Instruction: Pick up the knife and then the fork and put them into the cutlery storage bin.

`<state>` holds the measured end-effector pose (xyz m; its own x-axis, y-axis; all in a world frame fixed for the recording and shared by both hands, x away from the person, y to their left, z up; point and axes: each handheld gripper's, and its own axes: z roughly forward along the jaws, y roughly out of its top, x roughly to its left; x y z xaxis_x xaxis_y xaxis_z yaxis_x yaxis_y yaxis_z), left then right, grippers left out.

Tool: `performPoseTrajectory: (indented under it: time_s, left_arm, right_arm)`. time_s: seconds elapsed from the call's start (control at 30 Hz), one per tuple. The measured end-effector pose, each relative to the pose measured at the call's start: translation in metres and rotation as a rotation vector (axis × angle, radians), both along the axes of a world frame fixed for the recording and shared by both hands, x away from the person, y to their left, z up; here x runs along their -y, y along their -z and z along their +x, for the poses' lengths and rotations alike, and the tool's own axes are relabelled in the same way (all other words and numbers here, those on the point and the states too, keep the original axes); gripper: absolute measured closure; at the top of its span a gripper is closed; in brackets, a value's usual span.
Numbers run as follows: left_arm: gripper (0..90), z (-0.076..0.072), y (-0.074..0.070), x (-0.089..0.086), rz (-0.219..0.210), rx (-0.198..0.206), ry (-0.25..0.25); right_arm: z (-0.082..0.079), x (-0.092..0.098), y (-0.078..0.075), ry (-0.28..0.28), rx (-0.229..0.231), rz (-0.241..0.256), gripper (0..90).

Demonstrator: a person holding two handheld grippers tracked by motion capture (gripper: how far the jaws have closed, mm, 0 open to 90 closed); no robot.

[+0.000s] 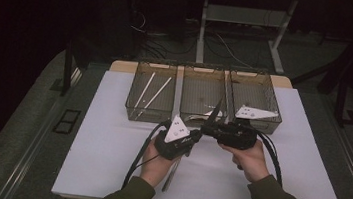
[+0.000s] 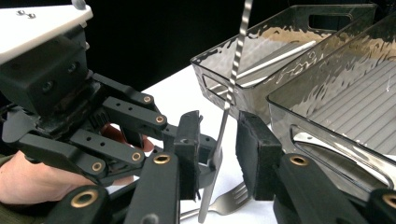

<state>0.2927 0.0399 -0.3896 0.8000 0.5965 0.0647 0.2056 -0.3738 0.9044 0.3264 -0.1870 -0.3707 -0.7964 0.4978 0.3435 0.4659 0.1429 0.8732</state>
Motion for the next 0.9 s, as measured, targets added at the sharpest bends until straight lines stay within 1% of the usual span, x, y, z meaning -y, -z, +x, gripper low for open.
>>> performPoseTrajectory:
  time_s: [0.17,0.27,0.47,0.5,0.67,0.73,0.9]
  left_arm:
    - [79.1,-0.0018,0.0006,0.0018,0.004,0.004,0.004]
    - [79.1,-0.0028,0.0009,0.0029,0.001,0.004,0.007]
    - [79.3,-0.0036,0.001,0.0033,-0.008,0.006,0.013]
    - [79.3,-0.0037,0.0014,0.0036,-0.009,0.005,0.014]
    - [79.3,-0.0034,0.0035,0.0045,-0.014,-0.007,0.023]
    - [79.2,-0.0032,0.004,0.004,-0.015,-0.015,0.028]
    - [79.1,-0.0027,0.0057,0.0033,-0.026,-0.02,0.037]
  right_arm:
    - [-0.002,-0.0011,-0.0003,-0.008,-0.001,0.004,77.8]
    - [-0.0027,-0.0005,-0.0004,-0.004,0.008,0.0,83.0]
    - [-0.0034,0.0018,0.0001,0.009,0.011,0.005,87.1]
    - [-0.0034,0.0023,0.0003,0.004,0.007,0.009,87.4]
    - [-0.0061,0.0019,-0.0002,-0.001,0.031,-0.024,87.7]
    - [-0.0068,0.0017,-0.0003,-0.005,0.036,-0.032,87.9]
    - [-0.0079,0.0005,-0.0002,-0.01,0.049,-0.047,88.0]
